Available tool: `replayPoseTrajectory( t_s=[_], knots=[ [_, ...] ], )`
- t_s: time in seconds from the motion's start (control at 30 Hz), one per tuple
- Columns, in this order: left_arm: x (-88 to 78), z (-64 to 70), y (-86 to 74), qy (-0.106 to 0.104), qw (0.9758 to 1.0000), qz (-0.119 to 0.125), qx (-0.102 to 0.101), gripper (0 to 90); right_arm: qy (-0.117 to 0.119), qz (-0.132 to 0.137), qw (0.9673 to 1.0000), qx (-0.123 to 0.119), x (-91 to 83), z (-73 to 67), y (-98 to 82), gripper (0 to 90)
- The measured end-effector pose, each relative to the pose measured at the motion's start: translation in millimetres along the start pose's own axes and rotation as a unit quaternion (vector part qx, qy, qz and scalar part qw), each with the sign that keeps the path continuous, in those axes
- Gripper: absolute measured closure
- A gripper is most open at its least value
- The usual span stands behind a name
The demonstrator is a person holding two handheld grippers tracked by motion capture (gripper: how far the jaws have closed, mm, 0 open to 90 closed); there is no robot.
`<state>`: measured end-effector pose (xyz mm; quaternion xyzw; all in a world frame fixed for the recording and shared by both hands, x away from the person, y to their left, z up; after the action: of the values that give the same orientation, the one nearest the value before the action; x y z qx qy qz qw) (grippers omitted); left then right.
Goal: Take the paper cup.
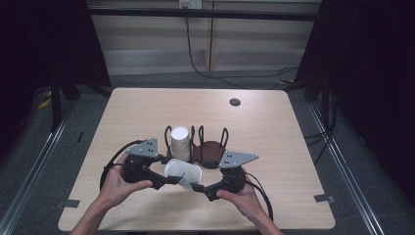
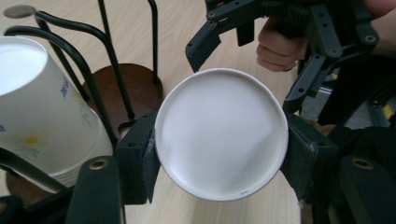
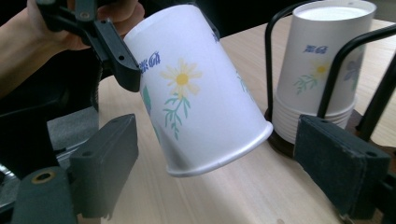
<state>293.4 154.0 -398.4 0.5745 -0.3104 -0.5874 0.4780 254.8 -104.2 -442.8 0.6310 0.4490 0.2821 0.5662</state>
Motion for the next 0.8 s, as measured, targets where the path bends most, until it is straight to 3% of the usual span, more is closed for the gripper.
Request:
replayPoseTrajectory(
  t_s=[0.13, 0.3, 0.37, 0.63, 0.8],
  knots=[
    [1.9, 1.7, 0.4, -0.006, 1.0, -0.004, -0.001, 36.8, 0.016, -0.002, 0.9998, -0.009, 3.0, -1.9, -1.8, 14.3],
    [5.3, 2.3, 2.1, -0.018, 0.9998, -0.01, -0.001, 36.9, 0.022, -0.007, 0.9997, -0.001, 8.6, -1.4, -4.8, 14.7],
    [4.9, 3.0, 3.0, -0.023, 0.9996, -0.013, -0.003, 37.0, 0.023, -0.012, 0.9996, -0.01, 9.8, -1.8, -5.8, 14.8],
    [1.7, 7.7, 6.6, -0.038, 0.9991, -0.016, -0.002, 37.0, 0.049, -0.003, 0.9986, -0.018, 14.2, -9.9, -5.3, 17.4],
    [5.1, 7.0, 4.0, -0.042, 0.9989, -0.016, -0.014, 37.0, 0.057, -0.008, 0.9981, -0.018, 17.5, -10.9, -8.5, 18.0]
  ],
)
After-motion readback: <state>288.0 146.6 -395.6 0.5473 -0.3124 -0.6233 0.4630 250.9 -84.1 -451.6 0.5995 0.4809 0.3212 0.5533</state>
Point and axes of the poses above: each handheld gripper's, and its own axes: x roughly forward along the jaws, y roughly out of its top, z roughly to its right, the point moved 1 cm from there along x, roughly forward along the jaws, and after that the axes turned 13 degrees about z, right-handed, at the moved point
